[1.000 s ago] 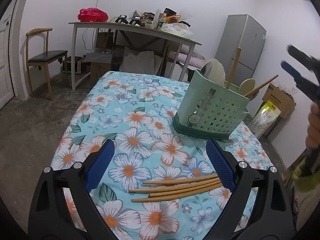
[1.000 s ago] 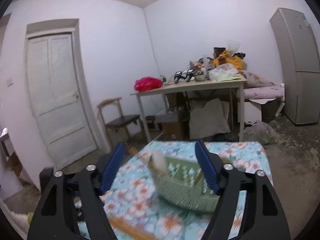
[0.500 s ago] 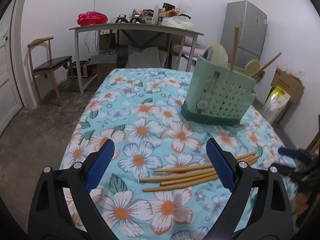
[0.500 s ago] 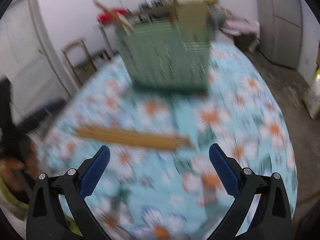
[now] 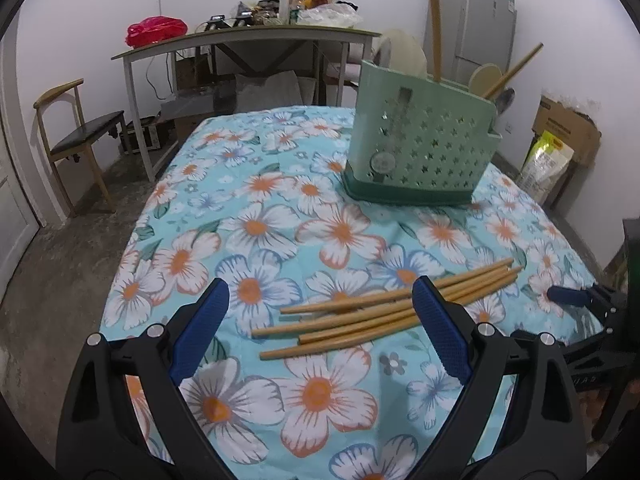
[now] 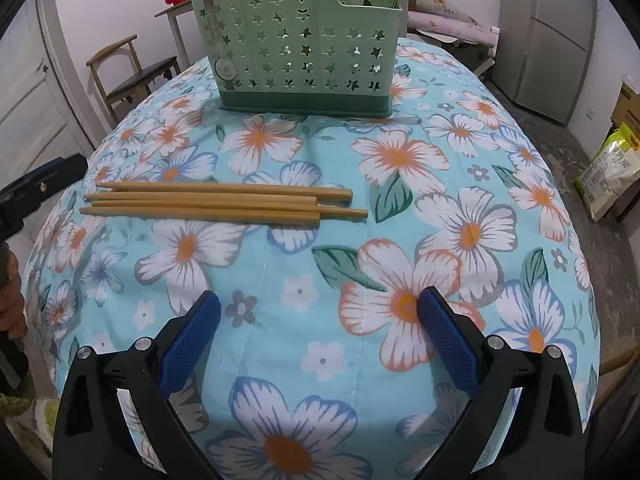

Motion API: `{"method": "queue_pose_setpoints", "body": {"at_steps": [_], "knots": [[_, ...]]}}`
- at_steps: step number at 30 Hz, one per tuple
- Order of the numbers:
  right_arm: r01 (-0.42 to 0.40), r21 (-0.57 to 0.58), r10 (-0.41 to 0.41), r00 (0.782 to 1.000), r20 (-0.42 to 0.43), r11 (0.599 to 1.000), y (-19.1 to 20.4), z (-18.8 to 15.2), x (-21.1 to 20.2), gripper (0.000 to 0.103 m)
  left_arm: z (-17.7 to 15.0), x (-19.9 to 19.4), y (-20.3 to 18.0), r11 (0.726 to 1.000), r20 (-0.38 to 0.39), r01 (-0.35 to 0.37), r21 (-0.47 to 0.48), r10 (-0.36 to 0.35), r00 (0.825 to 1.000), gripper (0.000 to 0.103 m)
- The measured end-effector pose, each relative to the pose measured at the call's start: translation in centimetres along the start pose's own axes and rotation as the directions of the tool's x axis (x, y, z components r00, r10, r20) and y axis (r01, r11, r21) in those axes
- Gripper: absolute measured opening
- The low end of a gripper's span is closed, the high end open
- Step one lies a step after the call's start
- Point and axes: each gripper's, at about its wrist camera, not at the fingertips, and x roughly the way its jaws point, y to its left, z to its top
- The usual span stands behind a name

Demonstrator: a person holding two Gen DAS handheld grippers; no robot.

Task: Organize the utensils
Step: 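Withdraw the right gripper from the caddy toward the remaining chopsticks, then grasp a wooden chopstick with the left gripper while right grasps another chopstick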

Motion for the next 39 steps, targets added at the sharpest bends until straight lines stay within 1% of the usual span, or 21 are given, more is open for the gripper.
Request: {"method": "queue_pose_setpoints", "body": {"at_steps": [6, 9, 12, 17, 18, 20, 21, 22, 23, 24, 25, 26, 27, 28, 29, 31, 32, 35, 36, 37, 39], "knots": [[0.000, -0.008, 0.000, 1.000, 0.008, 1.000, 0.1, 0.2, 0.0, 0.097, -0.1, 0.9, -0.9, 0.999, -0.027, 0.012, 0.049, -0.010, 1.000, 0.089], [0.005, -0.017, -0.004, 1.000, 0.021, 1.000, 0.2, -0.1, -0.2, 0.097, 0.3, 1.4, -1.6, 0.994, -0.048, 0.042, 0.096, -0.037, 0.998, 0.089], [-0.023, -0.013, 0.023, 1.000, 0.019, 1.000, -0.3, -0.2, -0.4, 0.097, 1.2, 2.1, -2.2, 0.985, -0.064, 0.068, 0.159, -0.059, 0.996, 0.089], [-0.067, -0.009, 0.067, 0.998, -0.009, 0.998, -0.9, 0.0, -0.5, 0.097, 2.5, 3.7, -3.0, 0.965, -0.082, 0.042, 0.257, -0.021, 0.996, 0.088], [-0.071, -0.009, 0.071, 0.997, -0.015, 0.997, -0.9, 0.1, -0.5, 0.097, 2.6, 4.1, -3.0, 0.962, -0.094, 0.041, 0.271, -0.016, 0.995, 0.086], [-0.076, -0.007, 0.075, 0.997, -0.025, 0.997, -0.9, 0.2, -0.4, 0.097, 2.7, 5.3, -3.1, 0.954, -0.129, 0.043, 0.297, -0.005, 0.992, 0.076], [-0.077, -0.009, 0.076, 0.997, -0.030, 0.997, -0.8, 0.3, -0.3, 0.097, 2.6, 6.0, -3.1, 0.951, -0.153, 0.046, 0.306, 0.002, 0.988, 0.074], [-0.078, -0.010, 0.077, 0.996, -0.033, 0.997, -0.8, 0.3, -0.3, 0.097, 2.5, 6.5, -3.0, 0.950, -0.175, 0.047, 0.309, 0.008, 0.985, 0.066], [-0.083, -0.005, 0.083, 0.996, -0.038, 0.997, -0.9, 0.4, -0.4, 0.097, 2.2, 7.2, -2.9, 0.951, -0.208, 0.048, 0.305, 0.017, 0.978, 0.059], [-0.094, 0.017, 0.095, 0.995, -0.033, 0.995, -1.2, 0.5, -0.6, 0.096, 2.0, 7.7, -2.6, 0.957, -0.241, 0.064, 0.282, 0.006, 0.970, 0.057], [-0.111, 0.052, 0.112, 0.994, -0.018, 0.992, -1.5, 0.6, -0.9, 0.092, 2.0, 7.7, -2.2, 0.965, -0.254, 0.081, 0.249, -0.015, 0.967, 0.055], [-0.166, 0.128, 0.164, 0.986, 0.030, 0.978, -2.4, 0.8, -1.7, 0.086, 2.0, 7.6, -2.0, 0.969, -0.262, 0.090, 0.231, -0.027, 0.965, 0.054], [-0.209, 0.169, 0.202, 0.978, 0.058, 0.963, -2.9, 1.0, -2.1, 0.078, 2.1, 7.4, -1.7, 0.972, -0.284, 0.106, 0.208, -0.044, 0.958, 0.051], [-0.239, 0.196, 0.228, 0.971, 0.076, 0.951, -3.2, 1.1, -2.3, 0.073, 2.0, 7.4, -1.5, 0.974, -0.296, 0.116, 0.193, -0.055, 0.953, 0.049], [-0.308, 0.242, 0.292, 0.951, 0.098, 0.920, -3.5, 1.3, -2.3, 0.071, 2.0, 7.3, -1.3, 0.977, -0.312, 0.131, 0.169, -0.073, 0.947, 0.049], [-0.413, 0.297, 0.403, 0.910, 0.099, 0.861, -3.6, 1.6, -1.7, 0.062, 2.0, 7.3, -0.5, 0.981, -0.351, 0.168, 0.098, -0.124, 0.928, 0.047], [-0.471, 0.333, 0.471, 0.878, 0.084, 0.817, -3.4, 1.7, -0.9, 0.060, 2.0, 7.2, -0.1, 0.980, -0.367, 0.188, 0.061, -0.153, 0.917, 0.045], [-0.529, 0.418, 0.571, 0.821, 0.031, 0.738, -2.3, 2.0, 1.5, 0.050, 1.8, 6.9, 0.8, 0.969, -0.410, 0.245, -0.038, -0.238, 0.880, 0.044], [-0.528, 0.445, 0.583, 0.812, 0.016, 0.723, -2.0, 2.1, 2.3, 0.045, 1.7, 6.8, 1.0, 0.962, -0.421, 0.264, -0.071, -0.268, 0.866, 0.044], [-0.513, 0.475, 0.581, 0.814, 0.004, 0.715, -1.8, 2.3, 3.1, 0.038, 1.5, 6.7, 1.2, 0.954, -0.431, 0.280, -0.101, -0.296, 0.853, 0.044], [-0.501, 0.499, 0.575, 0.818, 0.006, 0.707, -1.8, 3.0, 3.9, 0.029, 0.9, 6.3, 1.5, 0.936, -0.446, 0.312, -0.164, -0.353, 0.823, 0.043]]}}
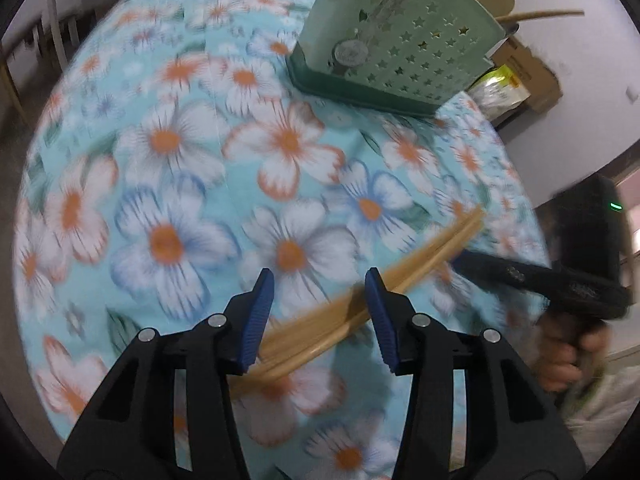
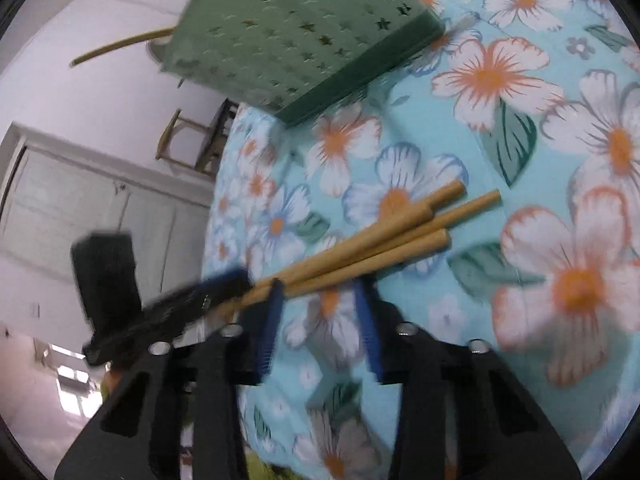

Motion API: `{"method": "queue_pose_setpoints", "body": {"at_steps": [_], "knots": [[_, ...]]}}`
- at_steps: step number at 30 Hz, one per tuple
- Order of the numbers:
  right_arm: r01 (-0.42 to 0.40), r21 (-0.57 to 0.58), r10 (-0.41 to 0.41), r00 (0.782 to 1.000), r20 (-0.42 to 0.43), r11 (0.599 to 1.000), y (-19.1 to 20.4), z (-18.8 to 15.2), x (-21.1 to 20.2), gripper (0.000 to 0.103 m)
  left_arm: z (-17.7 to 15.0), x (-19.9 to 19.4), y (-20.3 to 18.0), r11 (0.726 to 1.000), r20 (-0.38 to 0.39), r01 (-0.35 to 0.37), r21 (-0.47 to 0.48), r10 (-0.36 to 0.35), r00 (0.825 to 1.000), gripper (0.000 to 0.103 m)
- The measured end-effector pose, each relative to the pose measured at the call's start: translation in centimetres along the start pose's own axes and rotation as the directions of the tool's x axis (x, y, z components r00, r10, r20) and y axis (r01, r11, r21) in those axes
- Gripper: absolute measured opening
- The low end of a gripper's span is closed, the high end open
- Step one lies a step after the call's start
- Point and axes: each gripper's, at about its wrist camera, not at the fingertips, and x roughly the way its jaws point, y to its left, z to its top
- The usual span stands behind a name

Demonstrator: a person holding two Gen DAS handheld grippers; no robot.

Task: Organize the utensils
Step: 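Grasp a wooden chopstick with the left gripper while right grasps another chopstick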

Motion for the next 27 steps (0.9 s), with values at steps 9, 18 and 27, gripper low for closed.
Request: {"method": "queue_pose_setpoints", "body": {"at_steps": [9, 18, 27], "knots": [[0.043, -0.030, -0.044, 0.999, -0.014, 0.999, 1.4, 4.2, 2.7, 0.014, -3.6, 0.8, 0.1, 0.927, -0.070, 0.304, -0.218, -0.326, 0.943, 0.022], [0.132, -0.141, -0.134, 0.991, -0.006, 0.981, 2.8, 5.3, 2.9, 0.013, -6.3, 3.2, -2.9, 0.876, -0.008, 0.402, -0.268, -0.419, 0.908, 0.005], [0.177, -0.139, -0.177, 0.984, 0.010, 0.974, -0.4, 3.9, -1.0, 0.013, -6.8, 1.4, -4.2, 0.967, 0.041, 0.229, -0.110, -0.226, 0.973, 0.005]]}}
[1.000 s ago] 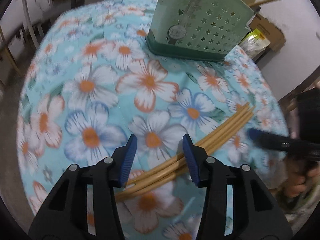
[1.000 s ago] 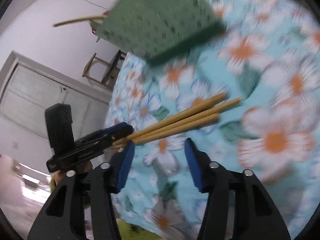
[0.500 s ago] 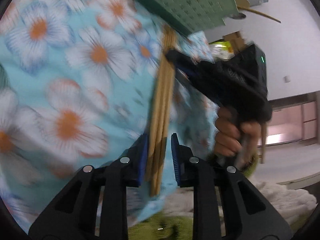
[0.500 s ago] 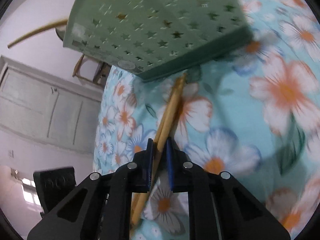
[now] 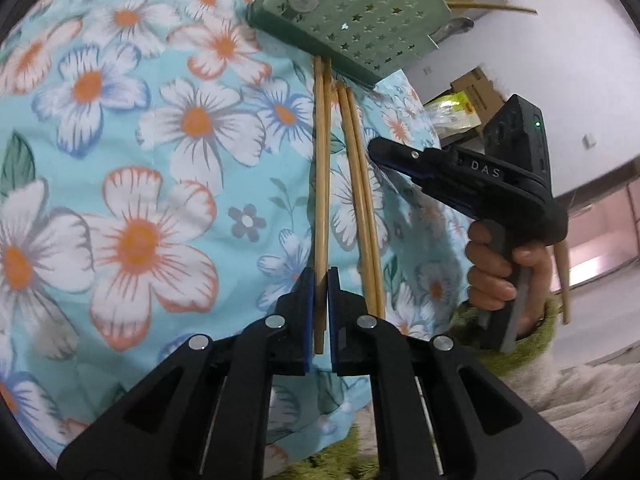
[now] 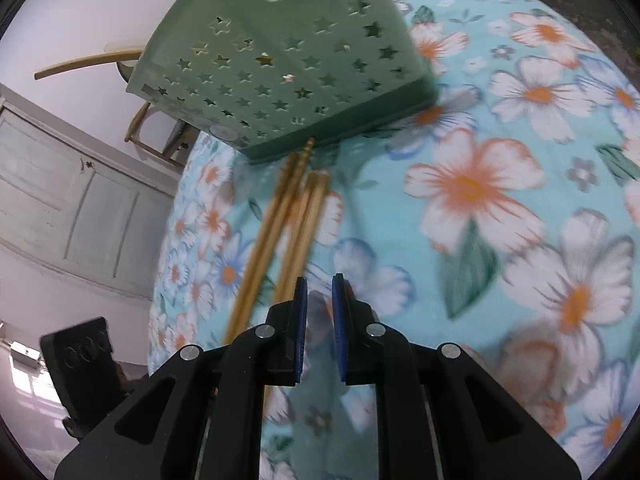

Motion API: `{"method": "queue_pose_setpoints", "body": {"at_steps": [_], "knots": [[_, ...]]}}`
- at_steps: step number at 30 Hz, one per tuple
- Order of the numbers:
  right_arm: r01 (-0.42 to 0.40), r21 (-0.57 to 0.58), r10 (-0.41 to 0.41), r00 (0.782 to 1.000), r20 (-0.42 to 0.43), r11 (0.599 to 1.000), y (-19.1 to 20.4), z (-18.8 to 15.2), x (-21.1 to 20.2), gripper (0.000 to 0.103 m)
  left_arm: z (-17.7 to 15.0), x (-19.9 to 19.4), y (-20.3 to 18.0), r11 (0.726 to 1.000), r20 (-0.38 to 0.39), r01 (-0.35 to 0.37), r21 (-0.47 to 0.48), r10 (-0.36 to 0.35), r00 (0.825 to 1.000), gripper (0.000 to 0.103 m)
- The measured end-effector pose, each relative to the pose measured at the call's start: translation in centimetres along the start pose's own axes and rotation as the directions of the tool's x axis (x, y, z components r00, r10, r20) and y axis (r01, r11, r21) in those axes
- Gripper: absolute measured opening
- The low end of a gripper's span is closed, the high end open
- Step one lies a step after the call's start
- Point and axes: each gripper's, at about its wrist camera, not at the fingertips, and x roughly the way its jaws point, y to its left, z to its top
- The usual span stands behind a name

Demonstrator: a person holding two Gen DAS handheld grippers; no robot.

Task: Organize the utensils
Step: 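Grasp a wooden chopstick with the left gripper while right grasps another chopstick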

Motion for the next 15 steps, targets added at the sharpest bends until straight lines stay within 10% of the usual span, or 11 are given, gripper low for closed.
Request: {"method": "queue_pose_setpoints", "body": {"at_steps": [15], "knots": [[-0.069, 0.025, 0.069, 0.997, -0.015, 0.997, 1.0, -0.6, 1.1, 0.016, 5.1, -0.4, -0.4, 0.997, 0.041, -0.061, 0.056, 0.059, 0.997, 0.026]]}}
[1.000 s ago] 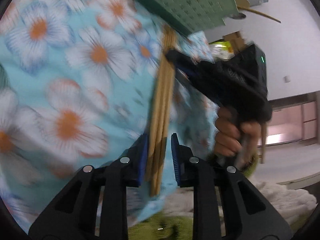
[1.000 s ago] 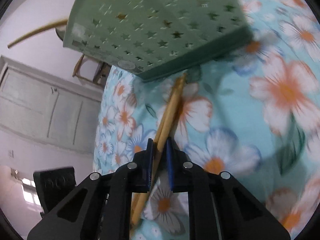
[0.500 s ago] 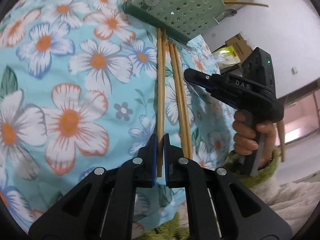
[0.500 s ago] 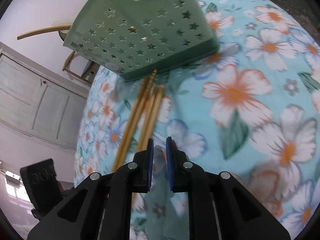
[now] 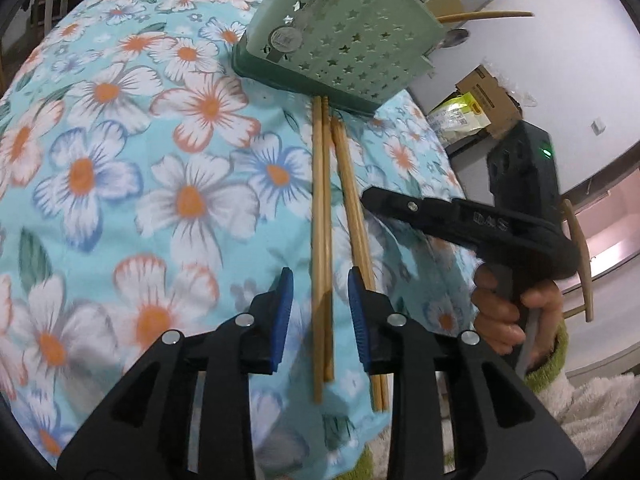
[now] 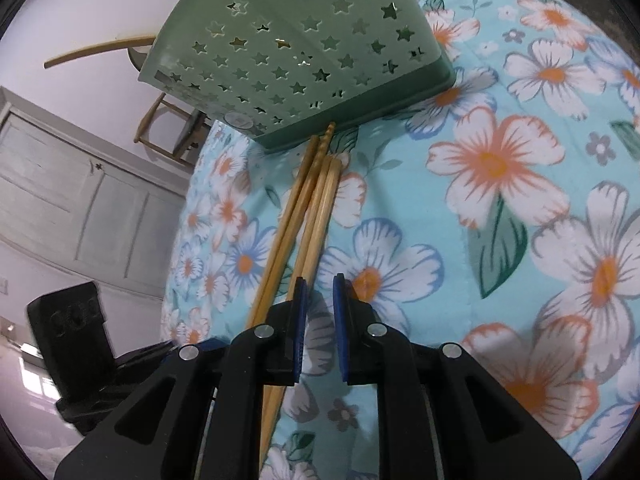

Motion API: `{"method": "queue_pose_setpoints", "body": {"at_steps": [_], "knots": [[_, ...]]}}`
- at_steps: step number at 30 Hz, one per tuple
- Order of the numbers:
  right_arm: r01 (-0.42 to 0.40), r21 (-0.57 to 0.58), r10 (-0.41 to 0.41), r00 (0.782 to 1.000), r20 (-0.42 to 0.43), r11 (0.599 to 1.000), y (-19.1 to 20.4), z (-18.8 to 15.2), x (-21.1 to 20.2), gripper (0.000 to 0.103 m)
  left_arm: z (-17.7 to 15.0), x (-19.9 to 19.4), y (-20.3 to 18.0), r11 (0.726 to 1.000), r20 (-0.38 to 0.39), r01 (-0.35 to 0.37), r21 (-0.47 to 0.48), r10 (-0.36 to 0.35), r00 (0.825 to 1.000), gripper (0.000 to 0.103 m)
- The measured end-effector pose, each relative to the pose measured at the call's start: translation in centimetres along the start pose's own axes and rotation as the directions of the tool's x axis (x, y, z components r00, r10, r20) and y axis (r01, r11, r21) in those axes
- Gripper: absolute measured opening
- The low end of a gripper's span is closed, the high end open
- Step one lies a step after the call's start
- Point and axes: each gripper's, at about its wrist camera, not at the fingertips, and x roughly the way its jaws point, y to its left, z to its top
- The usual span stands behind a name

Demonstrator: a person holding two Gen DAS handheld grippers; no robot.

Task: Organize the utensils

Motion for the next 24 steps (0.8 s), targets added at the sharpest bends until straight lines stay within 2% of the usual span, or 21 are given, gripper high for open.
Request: {"method": "queue_pose_setpoints", "body": {"at_steps": [4, 6, 8, 9, 11, 13, 15, 18, 20, 24], "knots": [[-0.040, 0.020, 0.041, 0.999, -0.011, 0.999, -0.1, 0.1, 0.2, 0.020, 1.3, 1.3, 0.3, 0.999, -0.005, 0.034, -0.021, -0.035, 0.999, 0.026], [-0.070, 0.035, 0.070, 0.997, -0.017, 0.997, -0.4, 0.0, 0.1, 0.020, 2.1, 1.9, 0.6, 0.998, 0.001, 0.051, -0.043, -0.051, 0.999, 0.022], [-0.080, 0.047, 0.081, 0.997, -0.019, 0.996, -0.8, -0.1, 0.0, 0.020, 2.6, 2.1, 1.0, 0.996, 0.009, 0.059, -0.068, -0.058, 0.998, 0.011], [-0.080, 0.046, 0.080, 0.997, -0.016, 0.996, -0.9, -0.1, 0.0, 0.020, 2.9, 2.3, 1.3, 0.995, 0.011, 0.064, -0.081, -0.063, 0.998, 0.010], [-0.084, 0.051, 0.084, 0.996, -0.009, 0.995, -1.1, -0.2, -0.1, 0.017, 3.4, 2.7, 1.6, 0.990, 0.016, 0.088, -0.111, -0.086, 0.996, 0.005], [-0.089, 0.062, 0.089, 0.996, -0.001, 0.994, -1.3, -0.2, -0.2, 0.007, 3.4, 2.7, 1.7, 0.988, 0.024, 0.095, -0.122, -0.093, 0.995, 0.005], [-0.100, 0.075, 0.100, 0.995, 0.002, 0.992, -1.5, -0.2, -0.4, 0.006, 3.3, 2.6, 1.7, 0.987, 0.034, 0.099, -0.127, -0.095, 0.995, 0.005], [-0.084, 0.068, 0.084, 0.996, 0.011, 0.994, -1.7, -0.2, -0.9, 0.003, 2.9, 2.2, 2.0, 0.985, 0.052, 0.099, -0.140, -0.093, 0.994, 0.005], [-0.042, 0.051, 0.041, 0.999, 0.019, 0.998, -1.8, -0.1, -1.5, 0.003, 2.7, 2.0, 2.0, 0.987, 0.062, 0.087, -0.139, -0.079, 0.995, 0.005], [-0.014, 0.055, 0.013, 1.000, 0.028, 0.998, -2.7, -0.3, -3.0, 0.003, 1.8, 0.2, 2.3, 0.990, 0.081, 0.039, -0.136, -0.028, 0.996, 0.005]]}}
